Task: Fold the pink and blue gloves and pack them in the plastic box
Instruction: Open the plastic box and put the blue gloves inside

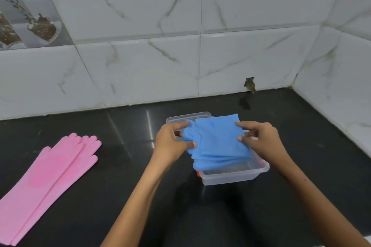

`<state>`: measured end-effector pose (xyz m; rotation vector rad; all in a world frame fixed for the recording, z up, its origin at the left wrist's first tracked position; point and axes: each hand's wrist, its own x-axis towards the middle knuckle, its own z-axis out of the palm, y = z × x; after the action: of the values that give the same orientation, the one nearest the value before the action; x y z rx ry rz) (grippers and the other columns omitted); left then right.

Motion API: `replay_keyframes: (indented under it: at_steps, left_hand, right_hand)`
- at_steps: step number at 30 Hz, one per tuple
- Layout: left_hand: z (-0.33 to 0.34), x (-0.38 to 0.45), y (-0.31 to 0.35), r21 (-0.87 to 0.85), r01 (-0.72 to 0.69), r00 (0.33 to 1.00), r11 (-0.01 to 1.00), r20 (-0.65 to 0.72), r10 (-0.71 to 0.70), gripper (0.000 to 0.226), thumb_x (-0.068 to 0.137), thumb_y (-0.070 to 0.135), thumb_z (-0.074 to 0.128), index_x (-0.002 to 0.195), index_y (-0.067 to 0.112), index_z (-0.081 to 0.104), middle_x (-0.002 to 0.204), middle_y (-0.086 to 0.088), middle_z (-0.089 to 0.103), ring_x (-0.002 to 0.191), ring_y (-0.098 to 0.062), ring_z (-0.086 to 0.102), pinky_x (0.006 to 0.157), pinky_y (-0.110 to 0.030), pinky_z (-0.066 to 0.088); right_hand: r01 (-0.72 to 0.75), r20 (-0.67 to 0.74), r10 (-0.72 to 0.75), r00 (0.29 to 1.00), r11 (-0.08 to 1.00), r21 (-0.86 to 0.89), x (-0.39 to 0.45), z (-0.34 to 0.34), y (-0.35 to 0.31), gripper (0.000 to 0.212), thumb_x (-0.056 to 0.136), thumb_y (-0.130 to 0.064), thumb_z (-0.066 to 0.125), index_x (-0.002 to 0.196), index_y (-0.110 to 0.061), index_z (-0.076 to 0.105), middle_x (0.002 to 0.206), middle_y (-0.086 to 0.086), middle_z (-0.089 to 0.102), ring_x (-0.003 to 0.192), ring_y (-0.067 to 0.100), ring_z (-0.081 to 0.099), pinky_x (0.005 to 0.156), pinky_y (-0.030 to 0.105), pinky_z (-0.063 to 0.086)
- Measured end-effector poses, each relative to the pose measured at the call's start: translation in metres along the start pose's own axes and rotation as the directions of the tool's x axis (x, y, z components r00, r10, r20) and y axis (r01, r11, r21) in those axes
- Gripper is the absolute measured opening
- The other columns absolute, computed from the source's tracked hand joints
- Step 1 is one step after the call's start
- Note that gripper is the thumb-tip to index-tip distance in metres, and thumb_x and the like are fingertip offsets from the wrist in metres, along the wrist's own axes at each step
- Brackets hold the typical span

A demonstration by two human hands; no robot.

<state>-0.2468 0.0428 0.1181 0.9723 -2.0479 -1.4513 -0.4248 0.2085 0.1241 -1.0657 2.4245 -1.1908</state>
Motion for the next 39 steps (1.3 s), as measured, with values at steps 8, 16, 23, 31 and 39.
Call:
replay_keyframes:
  at_steps: [8,16,23,31,39]
  left_hand:
    - [0.049,0.001,-0.006,-0.014,0.122,0.993,0.992,0.014,-0.121,0.062,0.064,-0.005,0.080,0.121,0.014,0.064,0.094,0.000,0.072,0.083,-0.011,0.067,0.064,-0.016,0.055]
    - [0.055,-0.004,-0.019,0.206,0.139,0.988,0.969,0.035,-0.149,0.058,0.069,0.003,0.080,0.123,0.010,0.060,0.109,0.002,0.065,0.093,-0.010,0.062,0.073,-0.017,0.053]
    - [0.067,-0.004,-0.022,0.532,-0.002,0.988,0.847,0.130,-0.079,0.071,0.079,0.025,0.075,0.140,0.011,0.043,0.136,-0.003,0.043,0.128,-0.020,0.039,0.106,-0.031,0.035]
    - [0.079,-0.007,-0.028,0.715,-0.236,0.969,0.658,0.228,0.100,0.059,0.086,0.022,0.065,0.138,0.013,0.039,0.144,-0.001,0.037,0.127,-0.017,0.033,0.104,-0.026,0.035]
    - [0.089,0.000,-0.010,0.885,-0.324,0.940,0.335,0.261,0.219,0.047,0.094,0.043,0.048,0.132,0.015,0.049,0.152,-0.009,0.025,0.138,-0.026,0.024,0.111,-0.035,0.022]
  right_hand:
    - [-0.108,0.104,0.106,0.989,0.994,0.013,0.010,-0.015,0.048,0.043,0.079,-0.003,0.070,0.121,-0.011,0.062,0.126,0.011,0.060,0.092,0.020,0.064,0.085,0.031,0.052]
    - [-0.099,0.100,0.114,0.988,0.985,-0.139,0.013,0.001,0.064,0.043,0.084,-0.009,0.066,0.126,-0.014,0.058,0.135,0.006,0.054,0.090,0.014,0.059,0.088,0.025,0.045]
    - [0.347,0.298,-0.230,0.927,0.827,-0.442,0.011,0.019,0.071,0.054,0.096,-0.038,0.045,0.145,-0.024,0.029,0.159,0.002,0.004,0.147,0.022,0.006,0.116,0.036,0.018]
    - [0.548,0.547,-0.245,0.800,0.670,-0.501,0.015,0.036,0.093,0.061,0.098,-0.044,0.033,0.149,-0.028,0.004,0.149,-0.005,-0.028,0.144,0.019,-0.019,0.116,0.034,-0.005]
    - [0.636,0.727,-0.162,0.668,0.631,-0.444,0.024,0.035,0.091,0.058,0.099,-0.036,0.037,0.149,-0.027,0.009,0.149,-0.003,-0.030,0.142,0.016,-0.021,0.119,0.036,0.003]
